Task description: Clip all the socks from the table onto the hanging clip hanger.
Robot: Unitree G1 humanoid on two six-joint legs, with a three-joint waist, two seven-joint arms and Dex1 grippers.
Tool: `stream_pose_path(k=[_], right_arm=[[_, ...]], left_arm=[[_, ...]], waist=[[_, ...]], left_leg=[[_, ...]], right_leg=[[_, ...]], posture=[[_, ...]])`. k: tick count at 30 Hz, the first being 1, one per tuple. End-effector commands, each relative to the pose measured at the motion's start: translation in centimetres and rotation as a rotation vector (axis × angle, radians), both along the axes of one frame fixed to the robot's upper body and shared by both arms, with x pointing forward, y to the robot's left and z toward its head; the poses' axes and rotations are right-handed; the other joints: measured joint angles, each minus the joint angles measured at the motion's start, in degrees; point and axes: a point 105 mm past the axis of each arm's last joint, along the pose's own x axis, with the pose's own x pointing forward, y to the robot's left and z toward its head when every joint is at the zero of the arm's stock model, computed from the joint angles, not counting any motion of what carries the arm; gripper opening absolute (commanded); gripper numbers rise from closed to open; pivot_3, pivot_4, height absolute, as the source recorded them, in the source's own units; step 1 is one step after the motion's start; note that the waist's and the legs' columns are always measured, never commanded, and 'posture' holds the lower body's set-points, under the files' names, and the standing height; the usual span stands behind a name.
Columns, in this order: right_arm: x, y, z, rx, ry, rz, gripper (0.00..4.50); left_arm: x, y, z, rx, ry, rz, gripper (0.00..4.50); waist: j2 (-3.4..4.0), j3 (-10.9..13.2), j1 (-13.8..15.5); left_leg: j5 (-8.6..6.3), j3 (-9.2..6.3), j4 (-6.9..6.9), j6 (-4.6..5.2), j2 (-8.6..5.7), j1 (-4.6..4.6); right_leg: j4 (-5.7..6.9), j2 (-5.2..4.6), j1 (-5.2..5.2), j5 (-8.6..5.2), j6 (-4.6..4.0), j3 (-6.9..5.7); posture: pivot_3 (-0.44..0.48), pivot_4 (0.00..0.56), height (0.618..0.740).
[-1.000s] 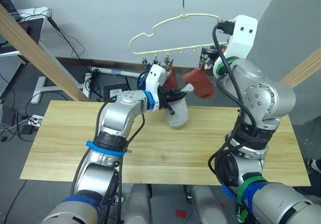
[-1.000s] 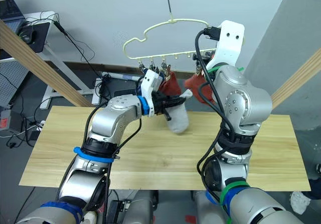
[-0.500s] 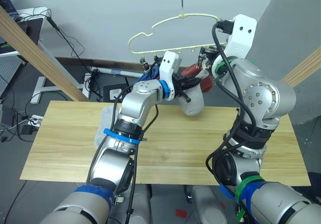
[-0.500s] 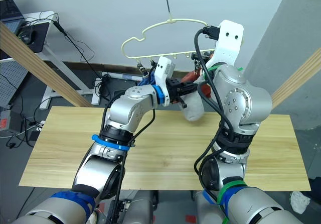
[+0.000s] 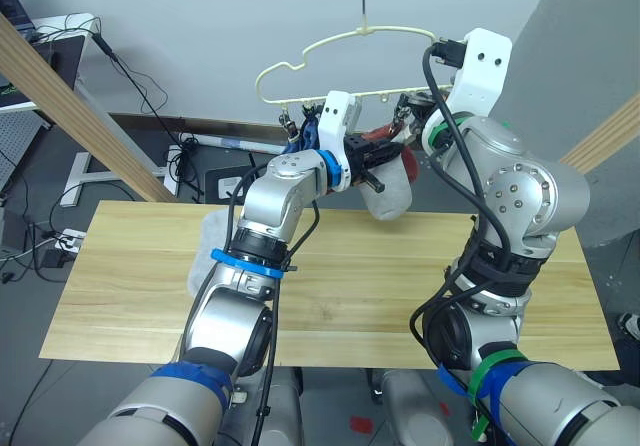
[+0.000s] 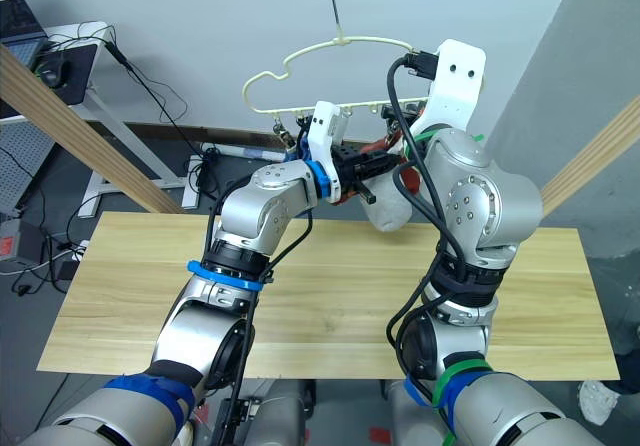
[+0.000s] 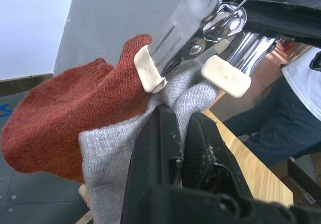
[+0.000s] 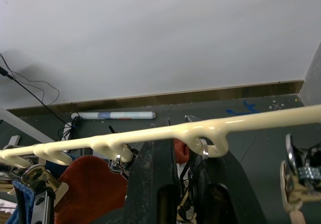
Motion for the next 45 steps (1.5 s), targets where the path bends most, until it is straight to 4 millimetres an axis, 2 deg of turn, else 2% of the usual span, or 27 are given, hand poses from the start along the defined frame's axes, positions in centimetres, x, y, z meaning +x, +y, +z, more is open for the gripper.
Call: stream_pose_path(k=[1, 12, 18, 35, 45], right_arm=[[-1.1, 0.3, 2.6, 0.014, -0.115, 0.016, 0.02], [-1.2, 0.3, 2.5, 0.013, -0.112, 0.011, 0.02], [-1.1, 0.3, 2.5, 0.015, -0.110, 0.011, 0.02], [-1.1, 0.4, 2.4, 0.013, -0.106, 0.018, 0.02], [-1.1, 0.5, 2.3, 0.015, -0.103, 0.025, 0.02]], left_arm=[[-0.8, -0.8, 2.1, -0.037, -0.059, -0.045, 0.42], [-1.5, -0.6, 2.7, -0.075, -0.035, -0.063, 0.42], [-2.1, -0.2, 1.9, -0.058, -0.018, -0.069, 0.42], [-2.8, 0.1, 1.6, -0.056, 0.001, -0.066, 0.42], [-2.4, 0.1, 2.7, -0.108, -0.005, -0.045, 0.42]], waist=[[0.00, 0.0, 0.0], [0.00, 0.0, 0.0], [0.01, 0.0, 0.0], [0.02, 0.0, 0.0], [0.02, 0.0, 0.0]], left_leg=[[0.00, 0.00, 0.00, 0.00, 0.00, 0.00], [0.00, 0.00, 0.00, 0.00, 0.00, 0.00], [0.00, 0.00, -0.02, 0.00, 0.00, 0.00], [0.00, 0.00, -0.01, 0.00, 0.01, 0.00], [0.00, 0.00, -0.02, 0.00, 0.01, 0.00]], right_leg=[[0.00, 0.00, 0.00, 0.00, 0.00, 0.00], [-0.01, 0.00, 0.00, 0.00, 0.00, 0.00], [-0.02, 0.00, 0.00, 0.00, 0.00, 0.00], [-0.03, 0.00, 0.00, 0.00, 0.00, 0.01], [-0.04, 0.00, 0.00, 0.00, 0.00, 0.00]], posture=[[-0.062, 0.332, 0.740], [-0.060, 0.335, 0.740], [-0.059, 0.337, 0.740], [-0.052, 0.336, 0.740], [-0.049, 0.334, 0.740]])
